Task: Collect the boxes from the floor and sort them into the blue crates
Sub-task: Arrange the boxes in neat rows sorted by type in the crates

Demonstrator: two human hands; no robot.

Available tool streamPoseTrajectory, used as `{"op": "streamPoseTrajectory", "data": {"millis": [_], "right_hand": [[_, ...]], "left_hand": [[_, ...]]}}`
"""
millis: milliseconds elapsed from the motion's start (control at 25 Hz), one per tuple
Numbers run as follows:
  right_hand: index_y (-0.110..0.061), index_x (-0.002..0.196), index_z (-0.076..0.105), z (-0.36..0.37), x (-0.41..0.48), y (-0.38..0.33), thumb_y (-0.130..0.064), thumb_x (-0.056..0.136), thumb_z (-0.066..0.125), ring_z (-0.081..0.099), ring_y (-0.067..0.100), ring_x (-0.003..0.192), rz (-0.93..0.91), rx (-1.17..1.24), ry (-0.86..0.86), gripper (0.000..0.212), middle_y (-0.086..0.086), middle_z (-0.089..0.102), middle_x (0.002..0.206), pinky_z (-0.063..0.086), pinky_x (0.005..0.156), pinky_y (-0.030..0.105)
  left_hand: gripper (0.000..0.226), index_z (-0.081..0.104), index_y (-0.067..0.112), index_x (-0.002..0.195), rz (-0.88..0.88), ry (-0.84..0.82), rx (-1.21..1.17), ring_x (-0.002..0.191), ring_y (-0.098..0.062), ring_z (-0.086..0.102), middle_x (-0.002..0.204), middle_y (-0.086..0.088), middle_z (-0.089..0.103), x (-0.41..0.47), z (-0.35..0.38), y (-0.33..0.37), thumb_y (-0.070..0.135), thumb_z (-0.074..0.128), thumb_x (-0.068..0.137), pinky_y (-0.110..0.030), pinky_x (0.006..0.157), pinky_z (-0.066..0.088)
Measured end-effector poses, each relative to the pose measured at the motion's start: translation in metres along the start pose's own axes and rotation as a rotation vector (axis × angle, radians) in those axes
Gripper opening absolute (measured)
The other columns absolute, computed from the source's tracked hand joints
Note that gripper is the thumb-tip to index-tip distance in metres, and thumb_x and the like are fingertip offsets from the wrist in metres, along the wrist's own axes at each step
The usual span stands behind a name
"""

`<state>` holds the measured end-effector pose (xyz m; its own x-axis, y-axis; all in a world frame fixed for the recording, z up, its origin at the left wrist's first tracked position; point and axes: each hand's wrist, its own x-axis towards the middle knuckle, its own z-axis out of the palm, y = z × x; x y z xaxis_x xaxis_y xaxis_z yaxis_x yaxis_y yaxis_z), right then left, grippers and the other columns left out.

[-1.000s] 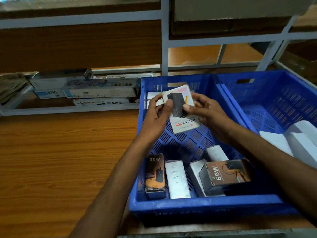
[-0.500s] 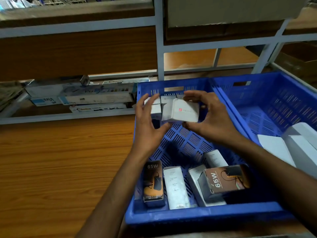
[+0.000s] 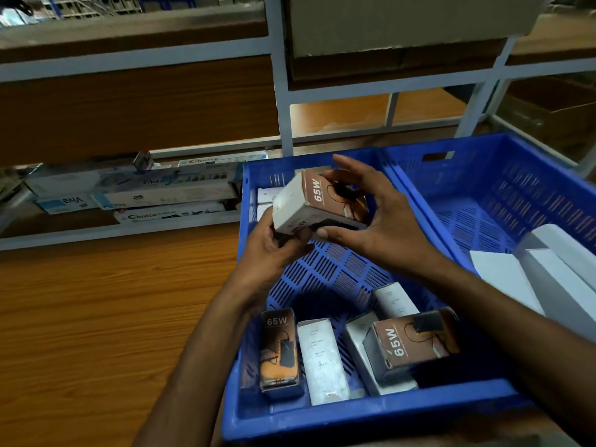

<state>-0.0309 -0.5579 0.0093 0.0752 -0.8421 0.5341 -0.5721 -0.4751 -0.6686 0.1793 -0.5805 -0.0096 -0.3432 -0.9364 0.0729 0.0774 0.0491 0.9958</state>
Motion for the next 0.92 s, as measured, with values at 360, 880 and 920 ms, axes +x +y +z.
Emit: {"op": "streamPoseTrajectory", "data": {"millis": [360, 880, 920], "right_hand": [[-0.042, 0.149, 0.040, 0.005, 0.001, 0.027, -0.022, 0.078, 0.089, 0.059, 0.006, 0.118, 0.200, -0.079, -0.183, 0.089, -0.012, 0.061, 0.135, 0.055, 0.097, 0.030], [-0.031, 0.121, 0.052, 0.020, 0.001, 0.048, -0.017, 0.069, 0.091, 0.056, 0.015, 0.110, 0.179, -0.406, -0.308, 0.067, -0.010, 0.058, 0.121, 0.054, 0.075, 0.039], [-0.031, 0.120, 0.051, 0.023, 0.009, 0.055, -0.019, 0.068, 0.093, 0.058, 0.016, 0.107, 0.292, -0.363, -0.345, 0.068, -0.009, 0.060, 0.119, 0.054, 0.076, 0.039]], "left_hand": [[0.069, 0.045, 0.040, 0.148, 0.057, 0.158, 0.144, 0.126, -0.002, 0.058, 0.146, 0.014, 0.052, 0.000, 0.000, 0.000, 0.011, 0.074, 0.092, -0.027, 0.097, 0.056], [0.013, 0.067, 0.015, 0.108, 0.135, 0.583, -0.079, 0.097, -0.001, 0.064, 0.109, 0.005, 0.069, 0.007, -0.014, -0.004, 0.008, 0.066, 0.097, -0.022, 0.082, 0.054], [0.012, 0.067, 0.016, 0.106, 0.133, 0.575, -0.073, 0.095, 0.001, 0.064, 0.107, 0.007, 0.070, 0.007, -0.014, -0.004, 0.008, 0.066, 0.097, -0.022, 0.082, 0.054]]}}
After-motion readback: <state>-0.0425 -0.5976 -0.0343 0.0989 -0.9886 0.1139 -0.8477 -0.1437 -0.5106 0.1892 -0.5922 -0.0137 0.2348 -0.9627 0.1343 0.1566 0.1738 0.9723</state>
